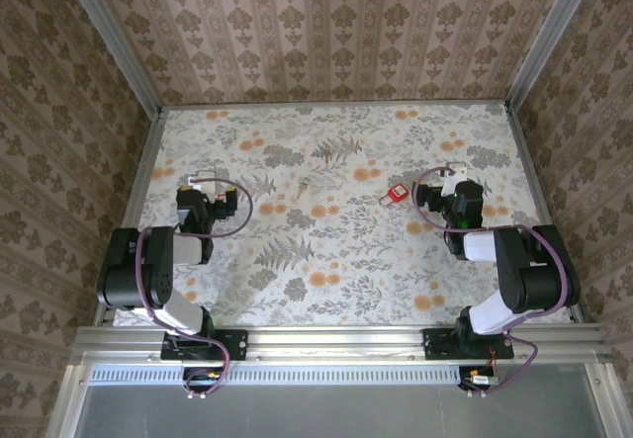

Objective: Unlock with the key

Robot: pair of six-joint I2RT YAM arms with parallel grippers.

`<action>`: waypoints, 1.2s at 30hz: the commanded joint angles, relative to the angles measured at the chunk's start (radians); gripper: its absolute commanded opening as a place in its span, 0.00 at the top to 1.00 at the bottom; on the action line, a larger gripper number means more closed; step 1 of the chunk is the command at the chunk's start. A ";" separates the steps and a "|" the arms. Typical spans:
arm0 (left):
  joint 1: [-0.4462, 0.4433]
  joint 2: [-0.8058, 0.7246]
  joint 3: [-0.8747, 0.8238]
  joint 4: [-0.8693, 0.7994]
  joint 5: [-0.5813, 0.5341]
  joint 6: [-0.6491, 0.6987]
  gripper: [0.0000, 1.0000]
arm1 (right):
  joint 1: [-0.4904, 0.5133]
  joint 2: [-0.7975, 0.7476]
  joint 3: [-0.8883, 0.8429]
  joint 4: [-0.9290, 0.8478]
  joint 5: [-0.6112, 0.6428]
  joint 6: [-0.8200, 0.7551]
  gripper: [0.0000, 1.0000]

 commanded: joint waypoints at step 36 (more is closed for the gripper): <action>-0.029 -0.778 0.424 -1.262 -0.211 -0.600 0.00 | 0.123 -0.452 0.454 -1.019 0.260 0.496 0.00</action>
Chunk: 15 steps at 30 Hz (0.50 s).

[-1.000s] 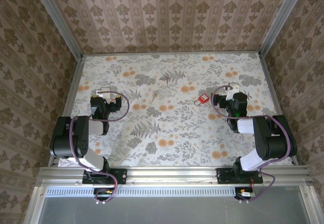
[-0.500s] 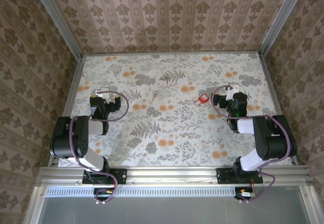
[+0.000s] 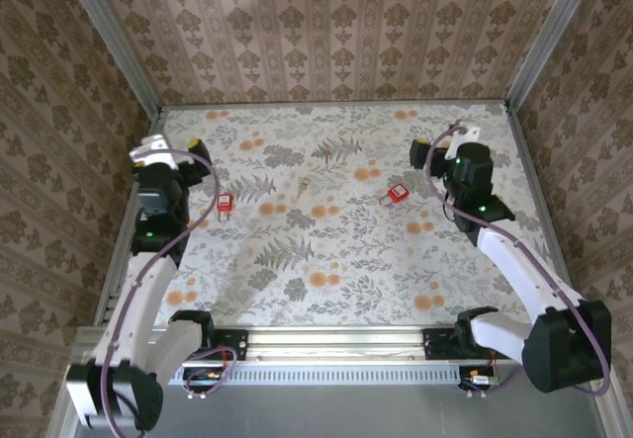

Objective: Unlock with the key

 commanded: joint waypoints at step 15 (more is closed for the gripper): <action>0.169 -0.151 -0.132 -0.442 0.378 -0.418 0.18 | 0.109 0.483 0.379 -0.628 0.007 0.291 0.14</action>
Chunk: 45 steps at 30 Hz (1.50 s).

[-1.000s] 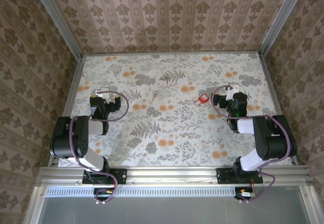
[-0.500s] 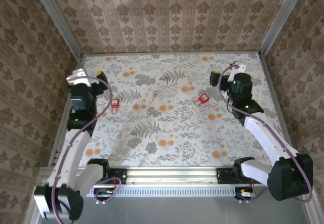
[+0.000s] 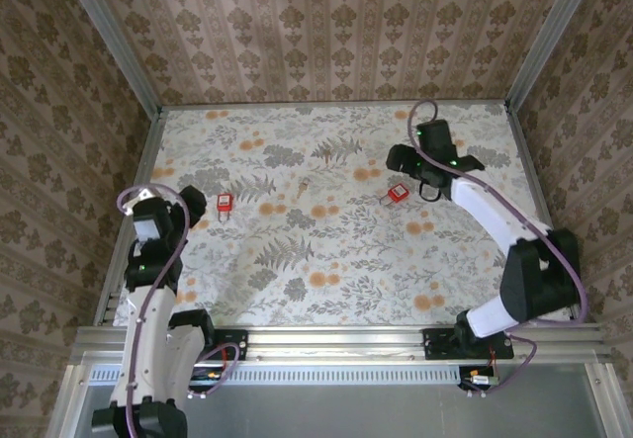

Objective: Unlock with the key

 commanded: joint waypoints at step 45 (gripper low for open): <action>-0.372 0.659 0.347 0.204 0.231 0.106 0.23 | 0.189 0.862 1.160 -0.585 -0.059 0.112 0.24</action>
